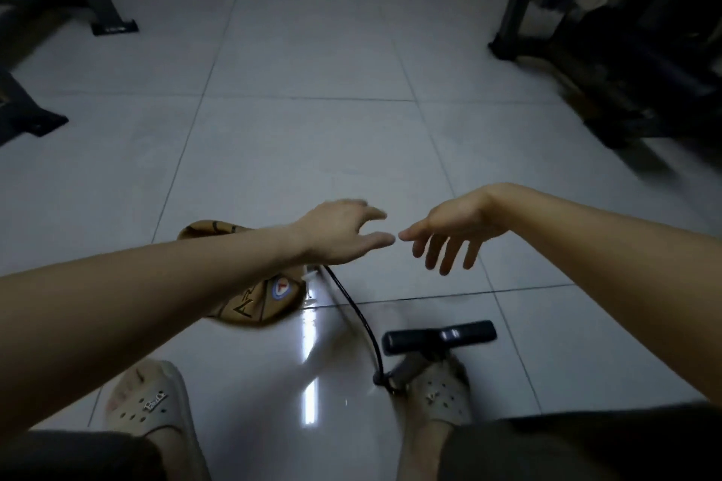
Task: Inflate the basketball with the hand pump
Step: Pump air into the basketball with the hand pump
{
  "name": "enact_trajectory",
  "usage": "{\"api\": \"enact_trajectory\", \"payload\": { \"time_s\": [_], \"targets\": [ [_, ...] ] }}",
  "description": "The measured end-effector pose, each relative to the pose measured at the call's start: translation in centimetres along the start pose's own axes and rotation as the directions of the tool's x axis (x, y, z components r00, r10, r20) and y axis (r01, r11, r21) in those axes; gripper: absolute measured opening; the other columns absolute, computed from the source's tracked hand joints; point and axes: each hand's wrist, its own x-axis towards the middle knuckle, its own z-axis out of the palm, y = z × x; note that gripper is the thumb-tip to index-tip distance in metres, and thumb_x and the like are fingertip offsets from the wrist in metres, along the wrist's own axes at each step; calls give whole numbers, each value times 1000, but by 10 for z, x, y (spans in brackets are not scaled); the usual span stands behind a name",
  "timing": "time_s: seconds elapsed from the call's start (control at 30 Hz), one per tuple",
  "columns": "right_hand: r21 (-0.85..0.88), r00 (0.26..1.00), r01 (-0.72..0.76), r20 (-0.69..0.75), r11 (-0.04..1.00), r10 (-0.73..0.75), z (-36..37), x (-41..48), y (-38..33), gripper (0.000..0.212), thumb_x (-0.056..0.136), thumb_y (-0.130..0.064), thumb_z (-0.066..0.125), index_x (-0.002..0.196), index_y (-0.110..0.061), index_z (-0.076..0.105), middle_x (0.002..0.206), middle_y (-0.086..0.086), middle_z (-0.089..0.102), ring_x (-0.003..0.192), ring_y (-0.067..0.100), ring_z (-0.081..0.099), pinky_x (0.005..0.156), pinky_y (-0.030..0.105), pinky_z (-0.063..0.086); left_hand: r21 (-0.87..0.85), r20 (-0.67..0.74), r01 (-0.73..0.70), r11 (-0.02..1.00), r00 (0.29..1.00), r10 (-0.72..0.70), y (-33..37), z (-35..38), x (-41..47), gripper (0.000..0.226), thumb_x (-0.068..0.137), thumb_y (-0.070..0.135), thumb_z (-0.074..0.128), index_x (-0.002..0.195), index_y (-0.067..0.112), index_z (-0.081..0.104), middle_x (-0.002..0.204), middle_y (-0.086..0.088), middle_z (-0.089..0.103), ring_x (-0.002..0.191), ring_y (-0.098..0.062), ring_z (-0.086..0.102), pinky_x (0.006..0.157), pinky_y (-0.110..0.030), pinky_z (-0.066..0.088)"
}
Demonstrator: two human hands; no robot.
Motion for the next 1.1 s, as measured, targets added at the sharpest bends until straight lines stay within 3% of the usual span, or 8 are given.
{"api": "enact_trajectory", "payload": {
  "time_s": [0.1, 0.27, 0.4, 0.5, 0.63, 0.77, 0.97, 1.1],
  "targets": [
    [19, 996, -28, 82, 999, 26, 25, -36, 27, 77, 90, -73, 49, 138, -13, 54, 129, 12, 67, 116, 27, 67, 108, 56, 45, -385, 364, 215, 898, 929, -66, 46, -7, -19, 35, 97, 51, 59, 116, 23, 72, 113, -2, 75, 105, -20, 70, 102, -43, 51],
    [-146, 984, 1, 179, 989, 26, 68, -71, 39, 63, 84, -55, 73, 129, -12, 63, 124, 11, 69, 109, 23, 71, 103, 50, 51, -220, 703, 277, 935, 710, -45, 94, 3, -45, 28, 90, 31, 74, 113, 16, 69, 105, -7, 75, 90, -20, 74, 91, -40, 57],
    [-366, 998, 35, -37, 930, -53, 90, -92, 24, 38, 83, -32, 81, 111, -10, 66, 107, 14, 66, 86, 22, 65, 79, 34, 61, -54, 512, 172, 984, 851, -121, 115, -18, -46, 14, 87, 16, 77, 93, 6, 69, 77, -8, 64, 59, -17, 63, 54, -28, 56],
    [-303, 938, 69, -305, 951, -165, 66, -138, 12, 24, 84, -25, 81, 92, -9, 66, 82, 8, 64, 68, 19, 62, 65, 31, 61, -43, 308, 138, 990, 944, -118, 133, -76, -43, 11, 83, 14, 78, 85, 6, 71, 71, -7, 60, 54, -17, 58, 47, -24, 51],
    [-226, 800, 101, -560, 969, -215, 46, -182, -5, 12, 84, -8, 74, 92, -4, 67, 78, 11, 65, 65, 22, 63, 66, 38, 64, 105, 113, 45, 993, 992, -57, 168, -130, -53, 7, 83, 17, 71, 80, 12, 69, 64, -2, 61, 51, -15, 59, 44, -24, 46],
    [-352, 791, -58, -588, 934, -172, 81, -152, -9, 10, 80, -10, 71, 87, -12, 64, 87, 9, 67, 73, 27, 70, 63, 38, 64, 418, 120, -12, 908, 992, -42, 164, -87, -52, 13, 87, 22, 59, 80, 11, 62, 68, -4, 64, 66, -27, 70, 59, -34, 56],
    [-429, 757, -107, -620, 897, -206, 111, -88, 10, 20, 87, -24, 63, 78, -21, 46, 80, 0, 55, 66, 18, 55, 59, 31, 45, 373, 147, 1, 928, 987, -60, 135, -22, -43, 16, 92, 21, 58, 100, 8, 61, 100, -14, 66, 84, -32, 57, 69, -32, 43],
    [-438, 755, -87, -615, 895, -227, 140, -45, 29, 13, 88, -24, 63, 87, -20, 51, 79, -1, 52, 73, 22, 54, 63, 31, 44, 360, 165, 12, 933, 983, -76, 119, 25, -46, 11, 89, 18, 58, 84, 14, 48, 106, -17, 67, 94, -35, 64, 68, -32, 42]
  ]
}}
